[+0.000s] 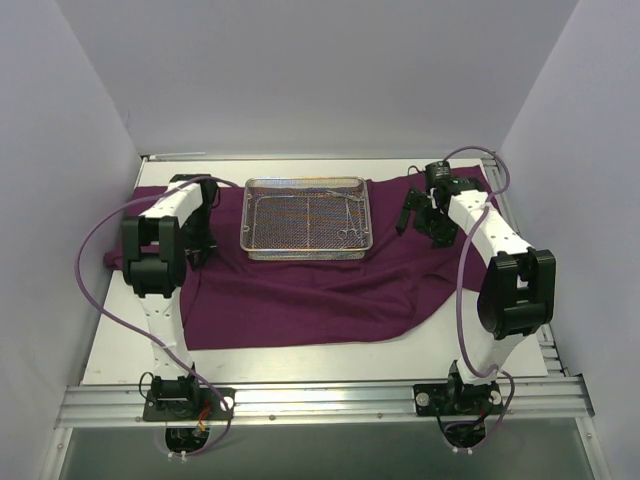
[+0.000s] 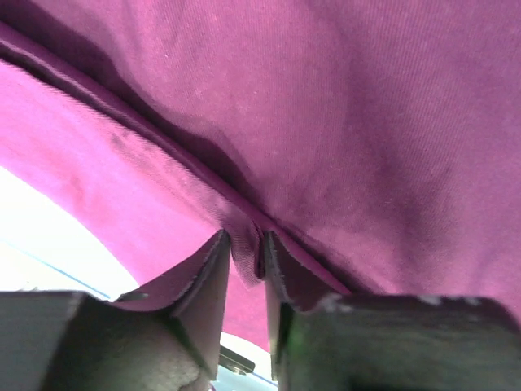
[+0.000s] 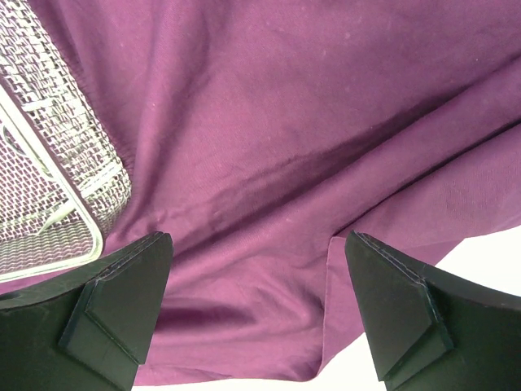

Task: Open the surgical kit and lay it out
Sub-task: Smooth out the surgical kit at the center of the board.

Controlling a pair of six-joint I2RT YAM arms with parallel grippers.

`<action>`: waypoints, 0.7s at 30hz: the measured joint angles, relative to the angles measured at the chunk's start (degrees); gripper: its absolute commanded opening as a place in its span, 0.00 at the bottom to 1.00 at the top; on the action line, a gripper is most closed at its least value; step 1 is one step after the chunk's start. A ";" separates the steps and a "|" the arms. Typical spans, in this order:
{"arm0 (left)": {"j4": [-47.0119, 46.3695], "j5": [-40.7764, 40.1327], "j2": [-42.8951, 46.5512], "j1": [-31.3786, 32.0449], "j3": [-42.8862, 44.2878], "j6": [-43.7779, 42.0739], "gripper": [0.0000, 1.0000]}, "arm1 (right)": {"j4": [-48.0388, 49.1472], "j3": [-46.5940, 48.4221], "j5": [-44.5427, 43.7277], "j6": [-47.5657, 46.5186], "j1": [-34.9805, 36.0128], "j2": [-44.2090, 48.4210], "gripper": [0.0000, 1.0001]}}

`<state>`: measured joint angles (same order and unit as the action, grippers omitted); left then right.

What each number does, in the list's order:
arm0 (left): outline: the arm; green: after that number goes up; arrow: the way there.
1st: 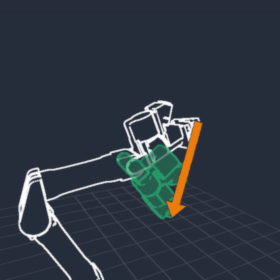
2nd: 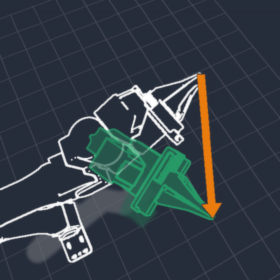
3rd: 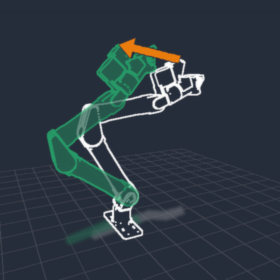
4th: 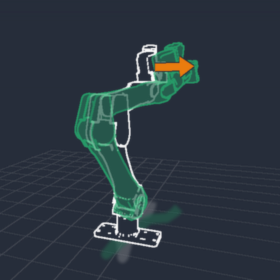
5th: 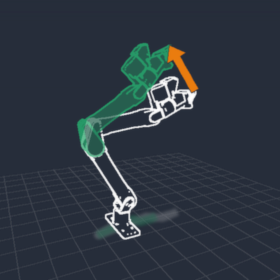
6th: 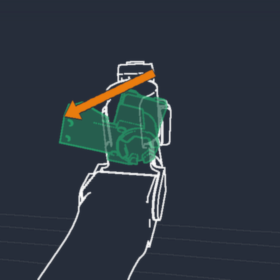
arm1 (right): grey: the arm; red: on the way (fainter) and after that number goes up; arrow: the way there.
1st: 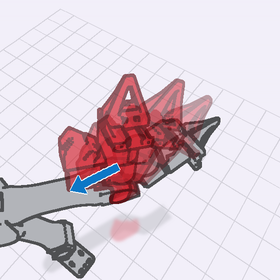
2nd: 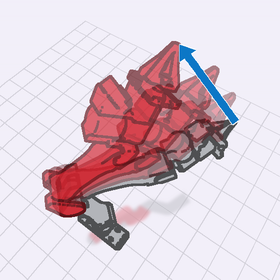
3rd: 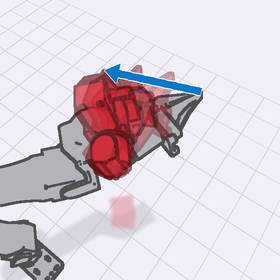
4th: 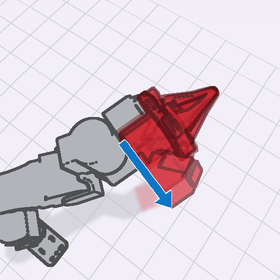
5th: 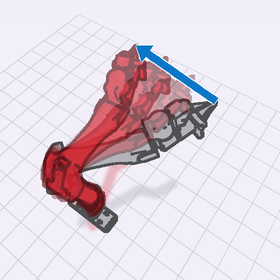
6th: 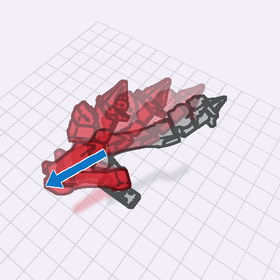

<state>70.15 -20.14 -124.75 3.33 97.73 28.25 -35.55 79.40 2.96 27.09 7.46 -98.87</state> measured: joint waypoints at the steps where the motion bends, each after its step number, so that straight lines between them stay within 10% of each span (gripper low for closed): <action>1: 0.00 -0.20 0.00 0.00 0.00 -0.04 0.30 | 0.15 -0.24 0.07 0.00 0.00 0.00 0.91; 21: -0.07 -0.92 0.57 0.00 0.00 -0.17 0.34 | 0.74 -1.49 0.68 0.00 0.04 0.00 0.91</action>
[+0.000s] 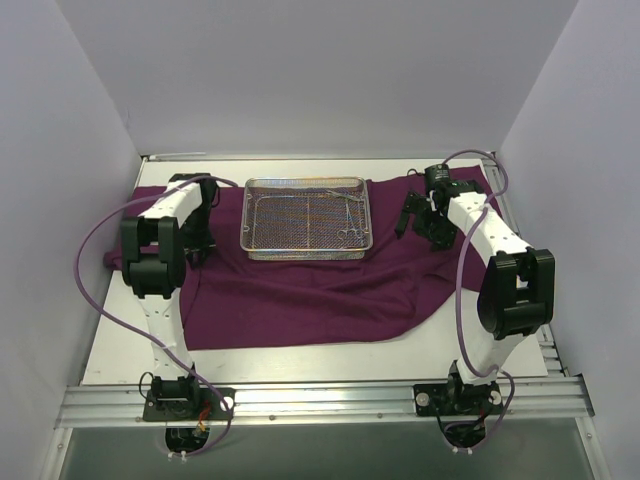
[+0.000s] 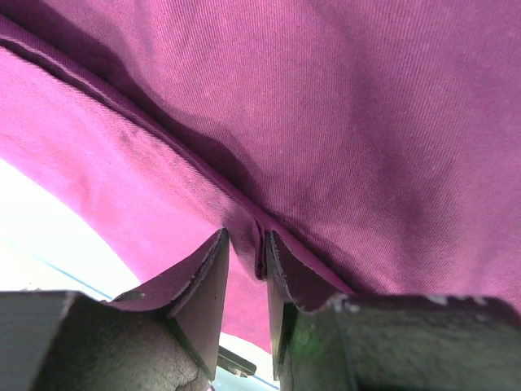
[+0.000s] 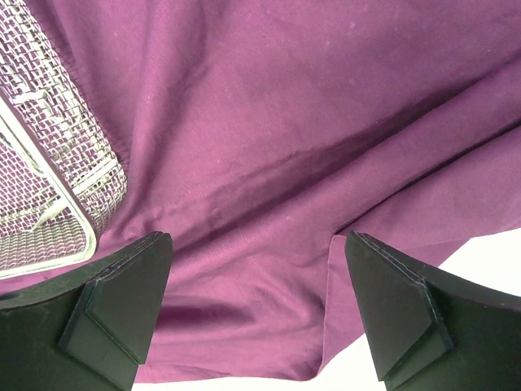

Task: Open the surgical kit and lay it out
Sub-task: Smooth out the surgical kit at the center of the board.

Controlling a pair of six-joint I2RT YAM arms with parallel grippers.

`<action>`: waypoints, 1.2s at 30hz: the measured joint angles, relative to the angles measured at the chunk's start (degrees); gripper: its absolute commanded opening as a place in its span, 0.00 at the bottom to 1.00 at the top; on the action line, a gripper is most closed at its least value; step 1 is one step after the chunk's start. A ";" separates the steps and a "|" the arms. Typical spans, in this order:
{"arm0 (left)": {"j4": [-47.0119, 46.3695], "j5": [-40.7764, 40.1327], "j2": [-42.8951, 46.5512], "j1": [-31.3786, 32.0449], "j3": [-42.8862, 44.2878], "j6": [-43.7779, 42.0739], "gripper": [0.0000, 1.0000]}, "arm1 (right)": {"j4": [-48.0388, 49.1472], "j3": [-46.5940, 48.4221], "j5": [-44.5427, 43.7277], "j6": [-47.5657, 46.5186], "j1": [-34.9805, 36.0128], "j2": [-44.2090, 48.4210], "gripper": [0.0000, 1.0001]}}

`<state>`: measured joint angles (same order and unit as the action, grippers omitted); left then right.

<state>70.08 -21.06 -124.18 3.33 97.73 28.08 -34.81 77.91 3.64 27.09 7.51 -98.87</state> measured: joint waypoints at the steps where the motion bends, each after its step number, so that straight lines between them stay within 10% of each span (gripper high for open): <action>1: -0.02 0.02 0.00 0.00 0.00 0.00 0.34 | 0.00 -0.09 0.11 0.02 0.04 0.00 0.91; 16: -0.09 0.07 2.01 0.00 0.00 -0.02 0.32 | 0.52 -0.79 0.42 0.00 0.09 0.00 0.91; 22: -0.15 0.50 2.78 0.00 -0.04 -0.13 0.02 | 0.79 -1.07 0.79 0.02 0.09 0.00 0.91; 36: 0.28 -0.52 9.66 -0.90 -6.21 1.18 0.02 | 0.74 -1.25 1.33 -0.22 2.82 0.00 0.91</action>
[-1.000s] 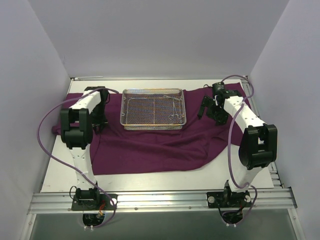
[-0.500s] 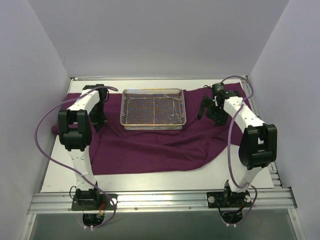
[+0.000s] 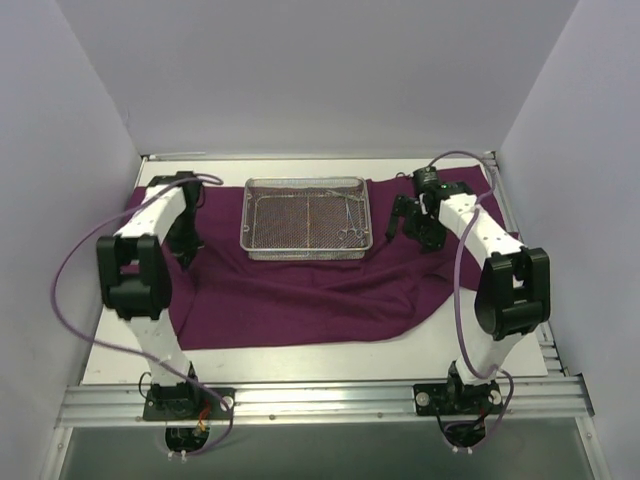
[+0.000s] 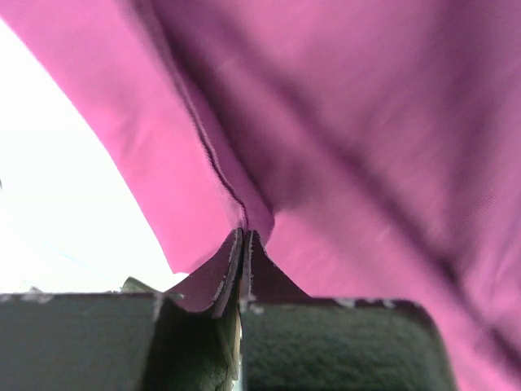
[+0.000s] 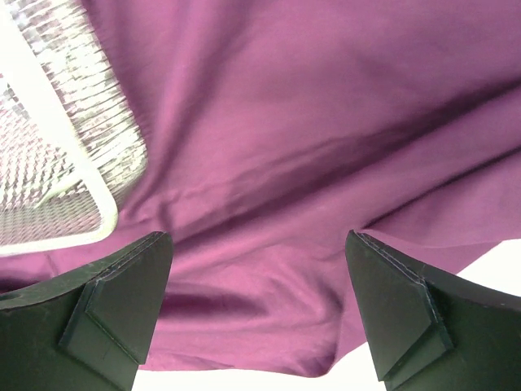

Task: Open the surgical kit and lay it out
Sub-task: Smooth out the surgical kit at the center of the board.

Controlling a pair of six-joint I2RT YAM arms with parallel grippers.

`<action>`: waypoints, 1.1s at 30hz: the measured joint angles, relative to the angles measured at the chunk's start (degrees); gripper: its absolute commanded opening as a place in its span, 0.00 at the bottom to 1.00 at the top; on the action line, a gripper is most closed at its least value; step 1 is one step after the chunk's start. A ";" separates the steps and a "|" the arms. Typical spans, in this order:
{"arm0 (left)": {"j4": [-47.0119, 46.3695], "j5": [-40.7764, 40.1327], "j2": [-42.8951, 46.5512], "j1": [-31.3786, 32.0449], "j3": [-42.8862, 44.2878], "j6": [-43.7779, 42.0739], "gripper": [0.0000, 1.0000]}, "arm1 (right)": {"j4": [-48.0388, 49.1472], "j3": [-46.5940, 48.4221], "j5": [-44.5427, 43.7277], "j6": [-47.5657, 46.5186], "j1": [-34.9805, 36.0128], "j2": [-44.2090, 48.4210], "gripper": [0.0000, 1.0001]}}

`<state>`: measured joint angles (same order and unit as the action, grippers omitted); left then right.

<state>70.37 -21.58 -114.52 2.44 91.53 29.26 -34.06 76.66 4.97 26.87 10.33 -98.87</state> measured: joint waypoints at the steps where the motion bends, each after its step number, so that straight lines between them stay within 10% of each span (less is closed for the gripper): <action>1: -0.20 0.50 2.84 -0.87 -1.88 0.37 0.02 | 0.00 0.28 0.09 -0.11 0.83 0.00 0.91; 9: -0.17 8.63 38.16 -30.16 -17.25 0.09 0.02 | 1.33 3.30 1.55 -1.92 10.40 0.11 0.91; 13: 3.54 10.84 49.51 -34.03 -20.65 -0.35 0.13 | 1.84 3.28 3.23 -2.51 13.92 0.33 0.91; 19: 6.62 5.86 49.96 -35.47 -18.93 2.29 0.28 | 0.85 3.15 3.43 -2.54 14.43 3.89 0.92; 21: 6.58 3.52 48.65 -36.72 -17.62 3.28 0.73 | -0.37 3.15 2.86 -2.54 14.40 6.29 0.92; 23: 6.58 1.49 47.93 -37.73 -16.76 4.90 0.94 | -1.60 3.17 2.29 -2.54 14.08 8.81 0.92; 33: 6.51 4.02 45.75 -38.69 -16.31 6.03 1.00 | -6.43 3.19 0.35 -3.61 6.10 13.62 0.92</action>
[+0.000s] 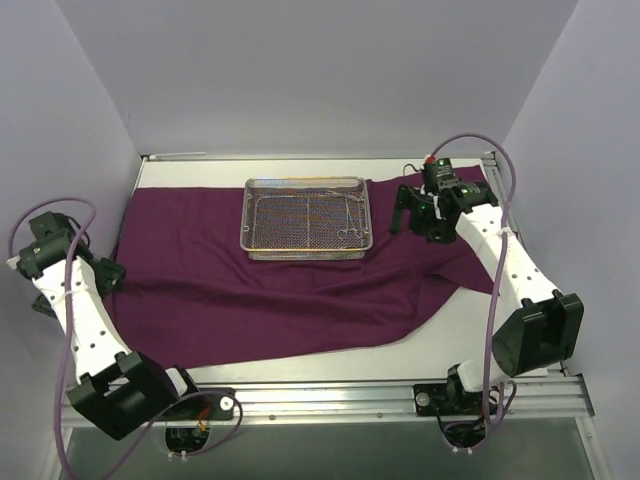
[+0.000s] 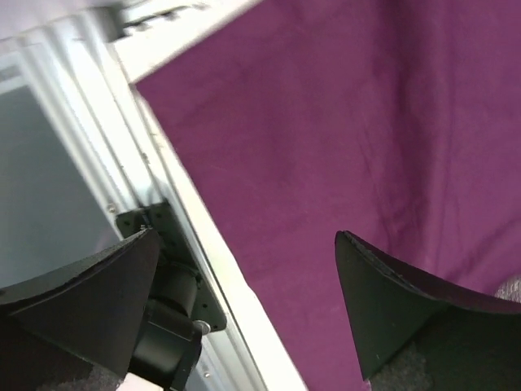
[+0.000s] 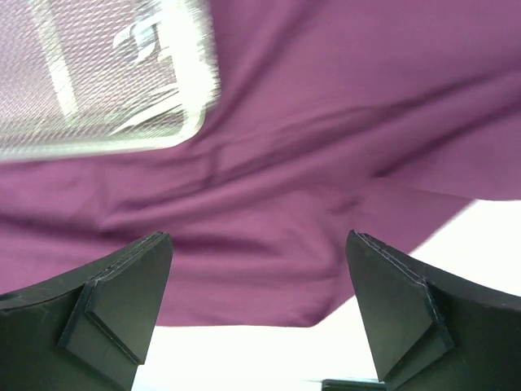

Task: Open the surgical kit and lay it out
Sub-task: Smooth out the surgical kit at the center of the board.

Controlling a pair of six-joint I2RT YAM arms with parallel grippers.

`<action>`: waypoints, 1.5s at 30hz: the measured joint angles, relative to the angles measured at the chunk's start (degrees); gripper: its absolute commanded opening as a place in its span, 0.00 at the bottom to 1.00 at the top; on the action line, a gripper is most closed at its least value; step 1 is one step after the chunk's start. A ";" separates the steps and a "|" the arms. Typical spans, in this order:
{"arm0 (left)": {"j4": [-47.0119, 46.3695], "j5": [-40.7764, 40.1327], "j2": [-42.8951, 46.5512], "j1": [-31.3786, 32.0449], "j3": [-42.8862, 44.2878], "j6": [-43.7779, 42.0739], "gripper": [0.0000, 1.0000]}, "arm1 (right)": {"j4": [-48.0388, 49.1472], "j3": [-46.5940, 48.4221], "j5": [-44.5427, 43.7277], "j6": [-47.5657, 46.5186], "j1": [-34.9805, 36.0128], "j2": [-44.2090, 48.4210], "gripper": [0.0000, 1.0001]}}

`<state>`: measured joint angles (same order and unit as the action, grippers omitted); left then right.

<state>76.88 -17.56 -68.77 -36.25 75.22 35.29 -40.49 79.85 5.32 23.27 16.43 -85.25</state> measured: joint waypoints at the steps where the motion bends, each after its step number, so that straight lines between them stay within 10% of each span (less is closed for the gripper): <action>1: -0.26 1.11 -0.96 1.86 0.17 -0.15 1.00 | -0.31 0.00 -1.01 -0.02 -1.57 0.00 0.92; 8: -7.69 11.30 -19.56 23.06 6.86 -1.77 0.87 | -0.17 -0.28 -5.33 -0.39 -13.79 -2.45 0.89; 15: -12.52 20.24 -38.27 29.97 13.18 -3.21 0.81 | 2.12 -5.29 -5.55 2.73 -26.32 -10.14 0.75; 22: -14.01 22.58 -47.50 30.03 18.36 -5.05 0.77 | 4.15 -6.43 -9.51 4.76 -31.76 -13.88 0.00; 45: -15.74 22.34 -51.49 28.13 20.37 -5.97 0.76 | 12.83 -18.36 -20.81 7.30 -45.03 -16.85 0.00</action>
<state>61.14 4.78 -120.27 -8.12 95.59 29.32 -27.66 61.49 -15.49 30.57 -28.60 -102.10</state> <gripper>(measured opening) 0.763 0.027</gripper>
